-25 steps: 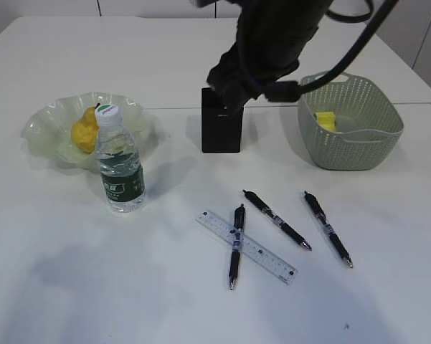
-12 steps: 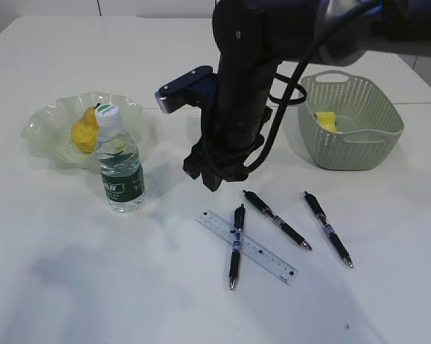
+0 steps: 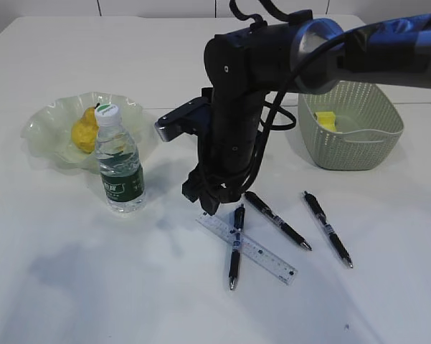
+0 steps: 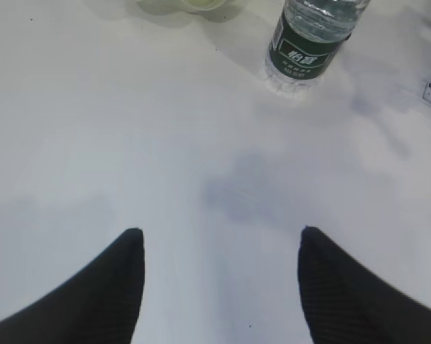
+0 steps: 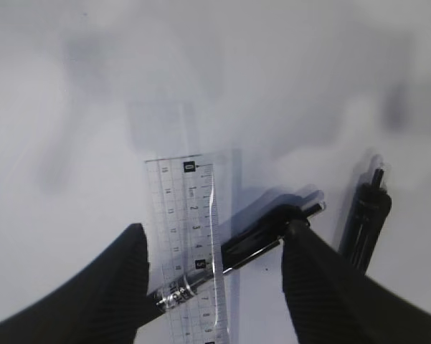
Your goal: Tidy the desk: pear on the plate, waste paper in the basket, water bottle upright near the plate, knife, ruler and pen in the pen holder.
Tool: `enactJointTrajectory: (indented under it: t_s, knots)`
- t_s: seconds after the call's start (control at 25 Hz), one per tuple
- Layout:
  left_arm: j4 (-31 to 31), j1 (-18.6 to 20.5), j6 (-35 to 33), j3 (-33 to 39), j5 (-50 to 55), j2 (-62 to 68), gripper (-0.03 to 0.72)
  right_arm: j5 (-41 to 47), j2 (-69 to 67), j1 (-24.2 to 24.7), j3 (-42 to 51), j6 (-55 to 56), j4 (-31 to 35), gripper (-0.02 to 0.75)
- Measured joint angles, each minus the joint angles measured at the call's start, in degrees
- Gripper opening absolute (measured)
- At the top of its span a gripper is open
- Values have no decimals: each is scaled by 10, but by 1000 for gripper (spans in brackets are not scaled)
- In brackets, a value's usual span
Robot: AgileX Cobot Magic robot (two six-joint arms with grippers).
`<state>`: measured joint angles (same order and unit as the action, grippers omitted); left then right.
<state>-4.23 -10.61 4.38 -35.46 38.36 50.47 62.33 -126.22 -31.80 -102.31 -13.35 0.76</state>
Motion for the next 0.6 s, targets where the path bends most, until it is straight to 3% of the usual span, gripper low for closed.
enactJointTrajectory:
  t_s: [0.6]
  knots:
    - [0,0,0,0,0,0,474,-9,-31,-7,0,-8,16,471]
